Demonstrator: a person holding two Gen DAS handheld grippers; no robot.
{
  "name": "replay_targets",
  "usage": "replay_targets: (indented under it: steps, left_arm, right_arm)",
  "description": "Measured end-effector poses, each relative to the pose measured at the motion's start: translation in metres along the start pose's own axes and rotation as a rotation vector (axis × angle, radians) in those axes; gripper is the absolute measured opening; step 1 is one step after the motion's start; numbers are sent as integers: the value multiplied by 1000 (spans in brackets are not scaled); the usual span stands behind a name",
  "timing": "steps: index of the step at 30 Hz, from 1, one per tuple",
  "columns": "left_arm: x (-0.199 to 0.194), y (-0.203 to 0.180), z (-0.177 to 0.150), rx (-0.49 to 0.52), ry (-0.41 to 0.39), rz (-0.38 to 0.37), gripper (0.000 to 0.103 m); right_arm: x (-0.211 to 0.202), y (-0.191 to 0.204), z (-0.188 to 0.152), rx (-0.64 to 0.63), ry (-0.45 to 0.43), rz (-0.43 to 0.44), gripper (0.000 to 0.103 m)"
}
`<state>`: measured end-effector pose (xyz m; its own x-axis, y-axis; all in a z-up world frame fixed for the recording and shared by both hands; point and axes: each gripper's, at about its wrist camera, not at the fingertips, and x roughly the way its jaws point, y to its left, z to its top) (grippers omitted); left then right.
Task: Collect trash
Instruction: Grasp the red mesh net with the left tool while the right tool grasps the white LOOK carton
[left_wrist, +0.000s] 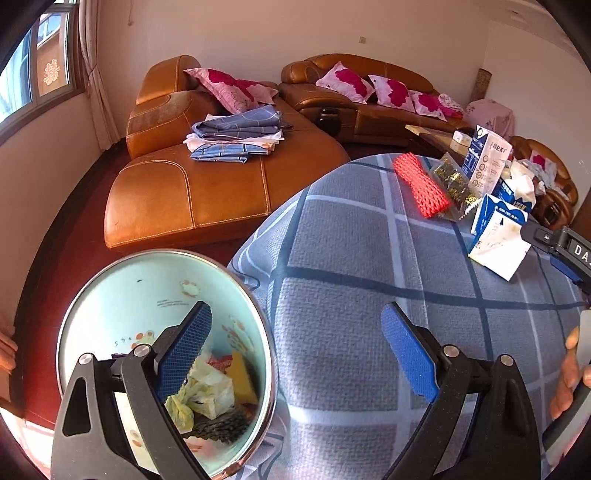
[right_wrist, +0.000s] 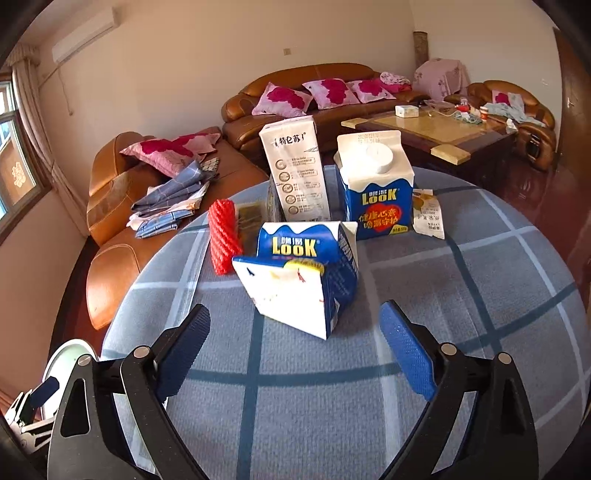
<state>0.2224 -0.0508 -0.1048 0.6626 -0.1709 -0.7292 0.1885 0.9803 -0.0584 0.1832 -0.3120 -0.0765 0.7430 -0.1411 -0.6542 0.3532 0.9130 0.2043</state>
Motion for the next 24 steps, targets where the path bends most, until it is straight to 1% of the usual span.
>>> replay_targets:
  steps: [4,5,7,9,10,11,12,13,16,19,22,24]
  left_arm:
    - [9,-6,17,-14,-3,-4,91]
    - [12,-7,21,-15,-1,-1,91]
    - [17,-8,27,-16,3,1,91]
    - [24,-9,33,-12,8,3,91]
    - [27,-11,35,-8,10,5,91]
    - [31,-12,38,-3,13,7,91]
    - [34,-14,41,0,15,10,91]
    - [38,-16,45,1,17,11,91]
    - [48,-25,56,-6,19,0,91]
    - [55,-41,68,6,4,-22,90]
    - [66,-67,82,30,-6,-47,90]
    - [77,-83,93,23,-1,-70,89]
  right_arm:
    - [28,15,12,9,30,-31,93]
    - [34,20,14,1,36,-48,93]
    - [49,25,16,-14,61,-123,93]
    - [58,21,15,4,71,-145,93]
    - [61,19,14,10,75,-141,93]
    - [64,16,13,15,78,-130,90]
    - [66,12,12,20,82,-115,81]
    - [67,8,10,25,82,-102,75]
    - [61,-5,10,39,78,-63,74]
    - [46,-19,9,55,69,-38,74]
    - [28,-29,8,31,52,-35,74]
    - [19,-37,7,11,46,-54,74]
